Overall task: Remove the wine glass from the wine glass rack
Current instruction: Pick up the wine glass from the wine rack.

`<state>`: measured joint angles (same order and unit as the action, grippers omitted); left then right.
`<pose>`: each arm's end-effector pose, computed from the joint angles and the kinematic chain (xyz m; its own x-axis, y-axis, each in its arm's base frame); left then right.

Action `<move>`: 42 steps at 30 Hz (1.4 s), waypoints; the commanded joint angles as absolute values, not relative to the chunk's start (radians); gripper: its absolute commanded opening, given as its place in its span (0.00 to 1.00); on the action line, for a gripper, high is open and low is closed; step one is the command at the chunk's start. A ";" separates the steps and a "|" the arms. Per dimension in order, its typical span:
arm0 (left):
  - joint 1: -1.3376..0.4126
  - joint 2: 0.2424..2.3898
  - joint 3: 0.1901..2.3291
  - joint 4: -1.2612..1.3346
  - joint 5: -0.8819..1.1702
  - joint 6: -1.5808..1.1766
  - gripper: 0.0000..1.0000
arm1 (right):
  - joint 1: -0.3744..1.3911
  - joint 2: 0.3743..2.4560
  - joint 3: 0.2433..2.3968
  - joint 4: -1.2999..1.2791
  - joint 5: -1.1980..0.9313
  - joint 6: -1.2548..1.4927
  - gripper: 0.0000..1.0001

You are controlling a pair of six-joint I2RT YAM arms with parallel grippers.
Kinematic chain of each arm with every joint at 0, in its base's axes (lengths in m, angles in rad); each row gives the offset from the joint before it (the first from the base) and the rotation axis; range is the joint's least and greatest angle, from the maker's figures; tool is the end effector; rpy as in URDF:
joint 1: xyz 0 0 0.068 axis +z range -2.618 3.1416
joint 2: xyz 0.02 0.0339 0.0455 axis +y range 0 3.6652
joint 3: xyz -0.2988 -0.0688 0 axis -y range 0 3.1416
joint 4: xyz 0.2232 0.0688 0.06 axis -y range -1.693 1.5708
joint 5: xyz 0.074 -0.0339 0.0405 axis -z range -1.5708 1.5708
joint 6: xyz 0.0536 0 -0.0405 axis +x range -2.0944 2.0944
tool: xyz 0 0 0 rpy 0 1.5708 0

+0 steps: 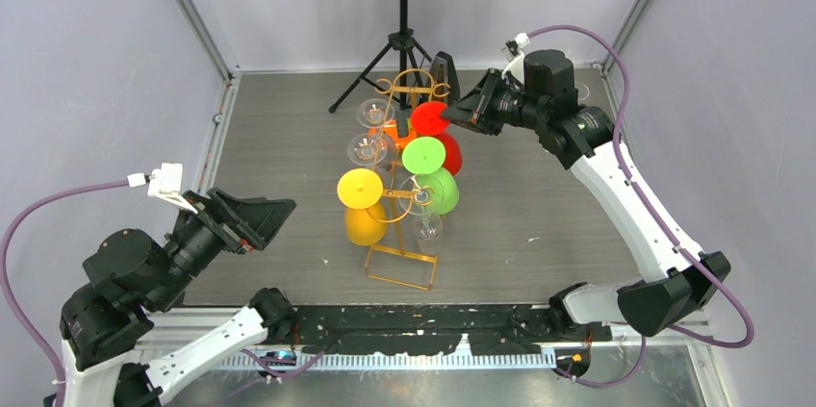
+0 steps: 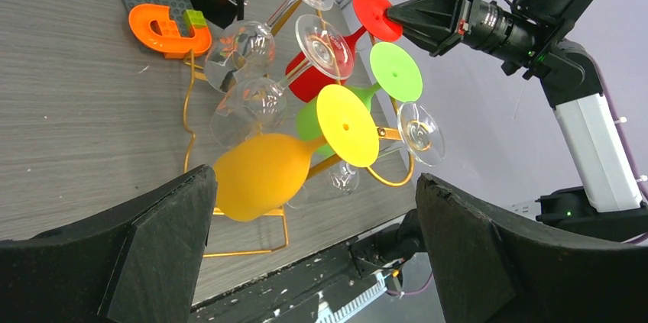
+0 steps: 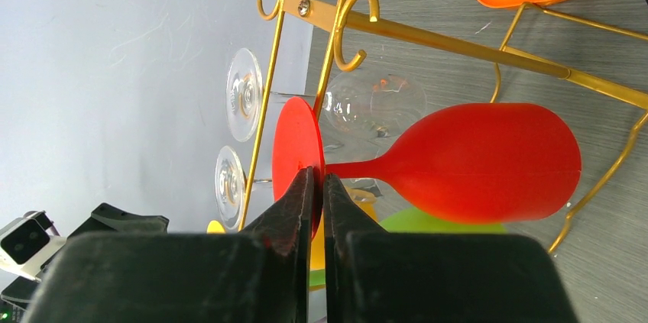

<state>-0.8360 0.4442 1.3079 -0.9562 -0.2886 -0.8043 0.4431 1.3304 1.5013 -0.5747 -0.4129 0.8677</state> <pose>-0.0058 0.0292 0.4390 -0.4185 -0.5669 -0.7096 0.3170 0.6410 -0.6990 0.2363 0.1360 0.4524 -0.7834 0.4016 -0.4743 -0.1987 0.5613 0.8034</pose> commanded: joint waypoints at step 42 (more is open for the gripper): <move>-0.838 0.491 1.318 -0.898 -0.229 -0.781 0.99 | 0.363 1.193 1.463 -0.495 -0.392 0.865 0.06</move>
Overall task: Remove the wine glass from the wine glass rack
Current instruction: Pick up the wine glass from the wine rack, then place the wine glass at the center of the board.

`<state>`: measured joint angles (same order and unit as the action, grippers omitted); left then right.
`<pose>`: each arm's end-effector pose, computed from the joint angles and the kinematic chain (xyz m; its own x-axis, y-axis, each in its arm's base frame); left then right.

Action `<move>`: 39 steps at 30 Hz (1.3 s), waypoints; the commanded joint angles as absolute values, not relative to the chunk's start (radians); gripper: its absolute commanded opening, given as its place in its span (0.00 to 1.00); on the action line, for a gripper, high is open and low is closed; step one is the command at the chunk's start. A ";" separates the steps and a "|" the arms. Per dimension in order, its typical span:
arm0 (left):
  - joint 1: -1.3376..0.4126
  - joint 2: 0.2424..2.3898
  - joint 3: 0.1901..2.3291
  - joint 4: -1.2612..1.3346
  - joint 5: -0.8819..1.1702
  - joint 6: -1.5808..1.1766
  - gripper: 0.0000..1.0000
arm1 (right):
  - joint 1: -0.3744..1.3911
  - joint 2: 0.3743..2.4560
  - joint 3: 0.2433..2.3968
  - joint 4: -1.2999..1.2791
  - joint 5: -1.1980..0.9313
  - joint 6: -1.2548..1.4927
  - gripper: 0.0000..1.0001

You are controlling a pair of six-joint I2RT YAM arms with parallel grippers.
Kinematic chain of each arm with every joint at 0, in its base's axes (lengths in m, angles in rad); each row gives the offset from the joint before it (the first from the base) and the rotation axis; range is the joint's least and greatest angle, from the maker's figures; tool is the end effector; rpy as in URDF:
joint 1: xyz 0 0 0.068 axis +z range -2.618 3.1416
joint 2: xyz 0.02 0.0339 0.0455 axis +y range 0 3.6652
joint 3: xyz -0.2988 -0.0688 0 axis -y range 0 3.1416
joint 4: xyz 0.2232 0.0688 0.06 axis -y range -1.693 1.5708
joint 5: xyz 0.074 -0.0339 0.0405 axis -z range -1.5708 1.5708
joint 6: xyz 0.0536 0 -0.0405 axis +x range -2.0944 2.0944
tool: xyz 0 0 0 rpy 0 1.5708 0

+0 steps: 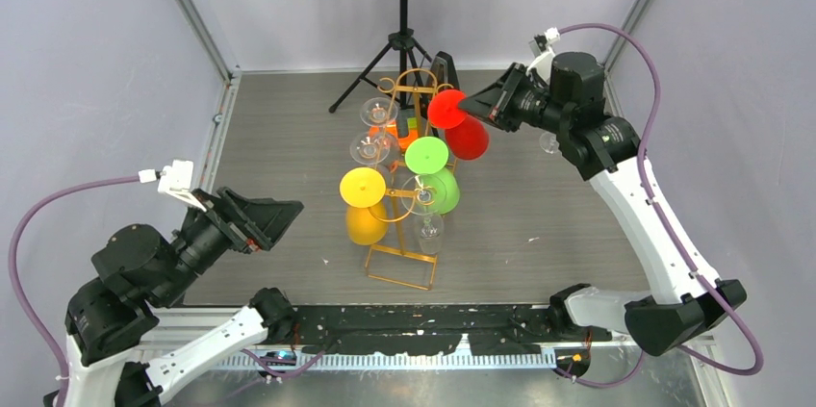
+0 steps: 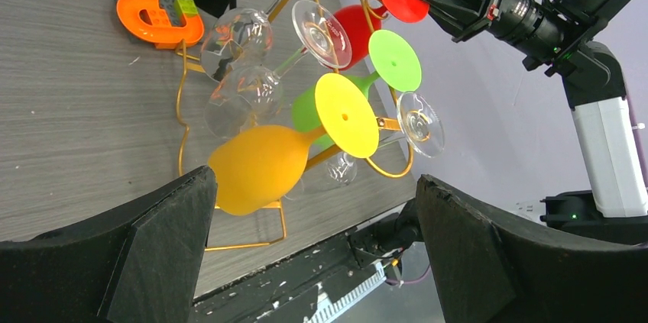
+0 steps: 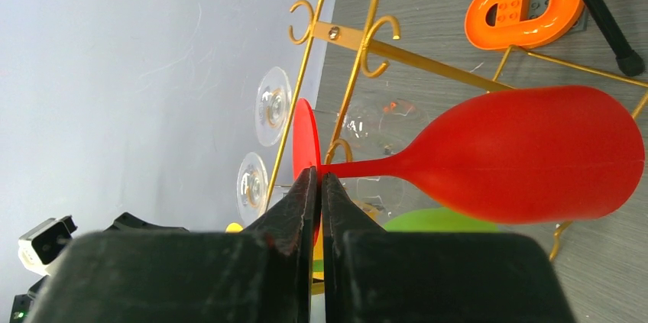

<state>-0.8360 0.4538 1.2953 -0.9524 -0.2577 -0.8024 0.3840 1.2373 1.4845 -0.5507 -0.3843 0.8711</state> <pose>-0.0029 0.0236 0.4370 -0.4453 -0.5442 -0.7110 0.3273 0.6402 -0.6950 0.2168 0.1093 0.4717 -0.6979 0.4829 -0.5288 -0.2253 0.5529 0.8022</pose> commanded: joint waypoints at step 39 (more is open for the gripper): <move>-0.815 0.910 1.750 -0.839 0.081 -0.707 0.99 | 0.532 0.929 1.565 -0.594 -0.398 0.060 0.06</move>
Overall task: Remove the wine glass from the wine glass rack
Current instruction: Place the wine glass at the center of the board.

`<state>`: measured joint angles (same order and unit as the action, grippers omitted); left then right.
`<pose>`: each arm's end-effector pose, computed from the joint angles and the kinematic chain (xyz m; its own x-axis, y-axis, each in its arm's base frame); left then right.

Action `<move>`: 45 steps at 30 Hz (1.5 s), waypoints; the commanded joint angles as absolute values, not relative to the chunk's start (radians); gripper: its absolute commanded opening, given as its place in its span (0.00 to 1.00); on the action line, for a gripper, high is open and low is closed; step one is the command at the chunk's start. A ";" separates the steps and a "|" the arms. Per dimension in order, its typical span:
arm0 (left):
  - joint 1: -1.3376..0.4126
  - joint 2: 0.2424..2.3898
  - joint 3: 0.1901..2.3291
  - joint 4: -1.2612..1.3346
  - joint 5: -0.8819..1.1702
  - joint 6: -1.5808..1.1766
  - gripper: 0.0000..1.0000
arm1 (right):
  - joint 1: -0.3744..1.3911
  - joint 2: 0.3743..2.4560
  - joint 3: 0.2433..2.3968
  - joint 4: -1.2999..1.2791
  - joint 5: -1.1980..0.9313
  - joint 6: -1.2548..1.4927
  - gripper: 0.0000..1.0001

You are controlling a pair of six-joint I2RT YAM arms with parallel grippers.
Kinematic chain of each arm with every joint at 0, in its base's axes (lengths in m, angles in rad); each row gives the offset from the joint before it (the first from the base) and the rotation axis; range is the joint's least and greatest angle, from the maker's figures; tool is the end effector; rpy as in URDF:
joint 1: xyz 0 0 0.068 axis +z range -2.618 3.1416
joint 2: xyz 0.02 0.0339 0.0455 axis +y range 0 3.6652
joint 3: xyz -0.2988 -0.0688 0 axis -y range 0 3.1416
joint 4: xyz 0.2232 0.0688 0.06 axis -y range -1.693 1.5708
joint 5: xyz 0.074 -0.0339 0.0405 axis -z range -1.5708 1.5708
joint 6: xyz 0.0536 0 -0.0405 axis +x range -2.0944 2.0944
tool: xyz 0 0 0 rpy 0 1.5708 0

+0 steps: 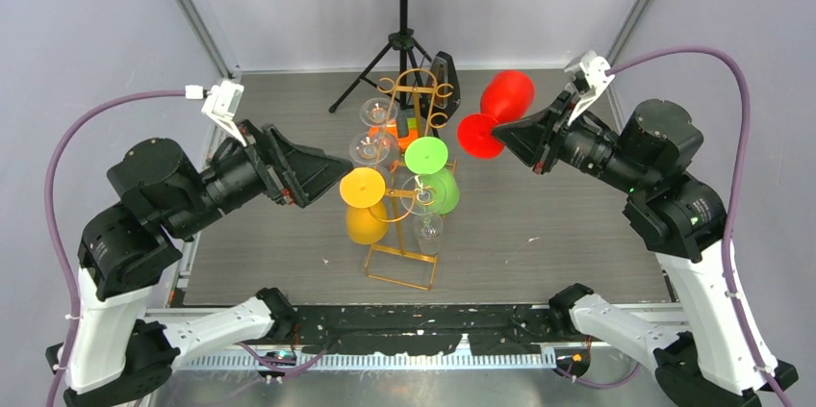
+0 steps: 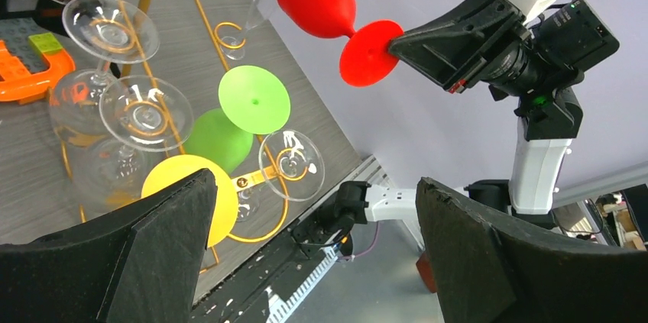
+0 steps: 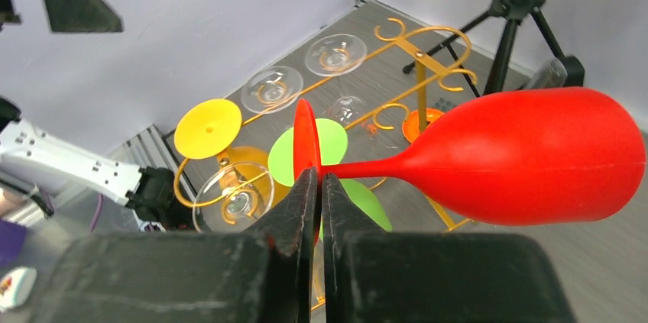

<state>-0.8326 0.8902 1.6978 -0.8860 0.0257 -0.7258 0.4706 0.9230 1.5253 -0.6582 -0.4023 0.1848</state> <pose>0.0462 -0.0528 0.5385 -0.5417 -0.3906 -0.7443 0.5310 0.5275 -0.6632 0.0910 0.0698 0.5208 -0.1896 0.0932 -0.9774 -0.7435 0.6366 0.2050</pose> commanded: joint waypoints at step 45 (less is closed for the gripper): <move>-0.604 0.969 1.645 -0.700 0.512 -0.782 0.96 | 1.216 1.127 1.613 -0.278 -0.253 -0.545 0.06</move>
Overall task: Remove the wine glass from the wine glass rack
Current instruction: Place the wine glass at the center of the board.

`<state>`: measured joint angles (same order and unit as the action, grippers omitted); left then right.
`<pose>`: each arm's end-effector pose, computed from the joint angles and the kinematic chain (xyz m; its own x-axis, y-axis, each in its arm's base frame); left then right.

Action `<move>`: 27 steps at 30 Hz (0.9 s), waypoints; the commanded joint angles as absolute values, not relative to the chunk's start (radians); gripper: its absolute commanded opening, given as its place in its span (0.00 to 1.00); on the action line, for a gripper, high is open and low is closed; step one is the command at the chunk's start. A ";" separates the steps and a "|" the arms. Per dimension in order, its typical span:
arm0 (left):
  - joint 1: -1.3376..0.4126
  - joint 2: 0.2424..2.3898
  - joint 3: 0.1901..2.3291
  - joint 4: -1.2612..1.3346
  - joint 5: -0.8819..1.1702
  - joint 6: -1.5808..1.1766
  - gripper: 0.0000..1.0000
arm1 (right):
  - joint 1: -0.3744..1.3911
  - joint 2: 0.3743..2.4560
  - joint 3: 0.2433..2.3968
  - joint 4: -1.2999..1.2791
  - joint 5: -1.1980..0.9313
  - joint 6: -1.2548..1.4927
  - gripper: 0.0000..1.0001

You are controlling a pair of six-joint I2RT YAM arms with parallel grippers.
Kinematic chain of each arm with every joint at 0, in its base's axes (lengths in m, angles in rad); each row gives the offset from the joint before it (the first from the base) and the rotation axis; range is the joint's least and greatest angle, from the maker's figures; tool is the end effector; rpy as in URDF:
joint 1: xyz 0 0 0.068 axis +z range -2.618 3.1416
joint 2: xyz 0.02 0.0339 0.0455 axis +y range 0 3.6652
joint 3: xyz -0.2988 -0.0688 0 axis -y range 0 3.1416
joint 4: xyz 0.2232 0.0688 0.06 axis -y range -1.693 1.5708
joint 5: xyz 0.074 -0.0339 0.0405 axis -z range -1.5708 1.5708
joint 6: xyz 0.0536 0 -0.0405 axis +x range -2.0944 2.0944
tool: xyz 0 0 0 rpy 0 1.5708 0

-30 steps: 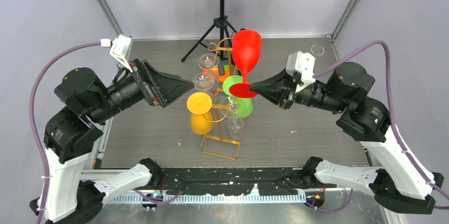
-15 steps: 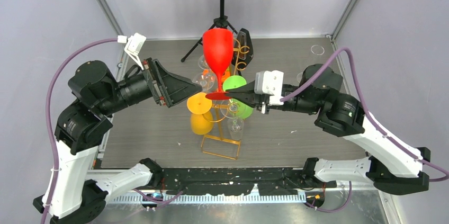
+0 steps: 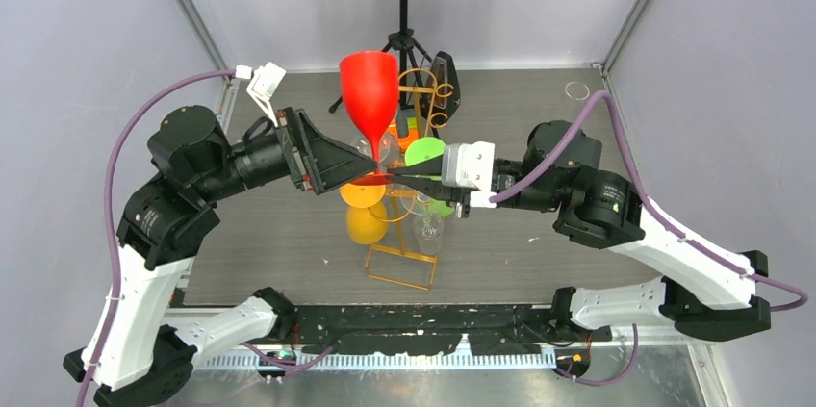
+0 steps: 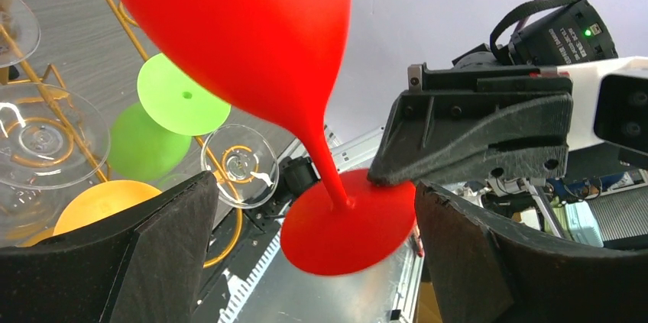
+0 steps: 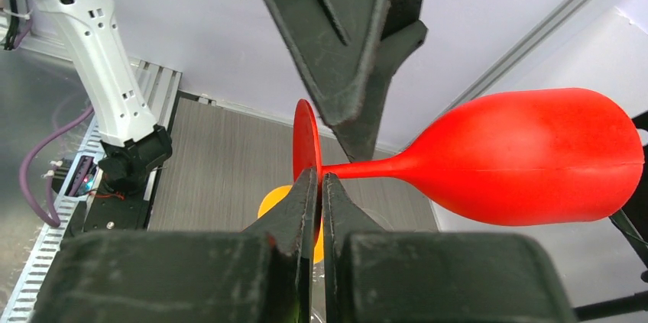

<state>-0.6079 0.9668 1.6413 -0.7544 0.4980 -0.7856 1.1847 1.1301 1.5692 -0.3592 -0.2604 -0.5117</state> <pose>0.0739 -0.0826 0.5360 -0.6776 -0.2855 -0.6777 0.5847 0.3498 -0.7319 0.0604 0.1853 0.5430 0.5119 0.0027 -0.8591 -0.8500 0.1462 -0.5060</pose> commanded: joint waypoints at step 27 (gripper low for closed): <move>-0.604 0.984 1.605 -0.633 0.561 -0.818 0.52 | 1.312 1.149 1.568 -0.242 -0.205 -0.674 0.06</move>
<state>-0.6075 0.9901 1.6108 -0.6979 0.5278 -0.8116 1.2995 1.1461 1.5612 -0.3035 -0.2081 -0.6498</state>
